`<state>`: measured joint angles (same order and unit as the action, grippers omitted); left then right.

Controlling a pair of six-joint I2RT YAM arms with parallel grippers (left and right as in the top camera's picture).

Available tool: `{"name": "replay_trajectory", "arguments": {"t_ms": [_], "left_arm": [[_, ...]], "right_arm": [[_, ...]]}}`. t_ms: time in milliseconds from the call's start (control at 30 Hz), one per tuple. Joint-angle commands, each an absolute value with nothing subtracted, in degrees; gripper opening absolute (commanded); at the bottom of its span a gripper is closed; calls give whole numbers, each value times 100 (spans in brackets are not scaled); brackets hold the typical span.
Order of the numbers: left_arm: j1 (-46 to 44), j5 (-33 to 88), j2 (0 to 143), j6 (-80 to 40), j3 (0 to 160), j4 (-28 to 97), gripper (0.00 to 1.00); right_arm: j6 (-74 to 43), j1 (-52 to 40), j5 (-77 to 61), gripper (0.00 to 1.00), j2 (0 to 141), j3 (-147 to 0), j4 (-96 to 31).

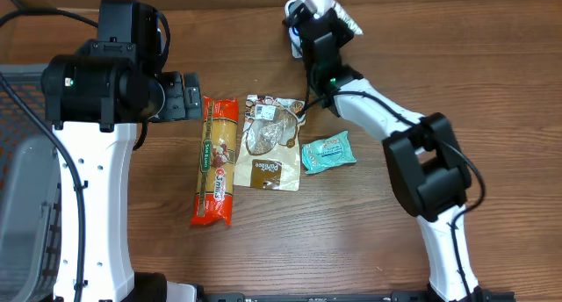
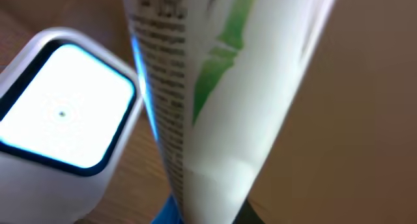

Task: Scan the item barcode
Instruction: 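Hold the tube's barcode end in front of the white scanner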

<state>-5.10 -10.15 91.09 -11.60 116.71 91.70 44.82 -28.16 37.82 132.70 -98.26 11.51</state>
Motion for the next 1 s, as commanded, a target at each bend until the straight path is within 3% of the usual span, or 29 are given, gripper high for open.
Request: {"name": "replay_trajectory", "arguments": {"t_ms": [0,967], "left_arm": [[-480,-1090,9085,-1201,11664,9164,100],[-480,-1090,9085,-1201,11664,9164,100]], "right_arm": [[5288,-2786,3673,3,13303,-10049,1339],[5553,-2683,3675,4,13391,-10047,991]]}}
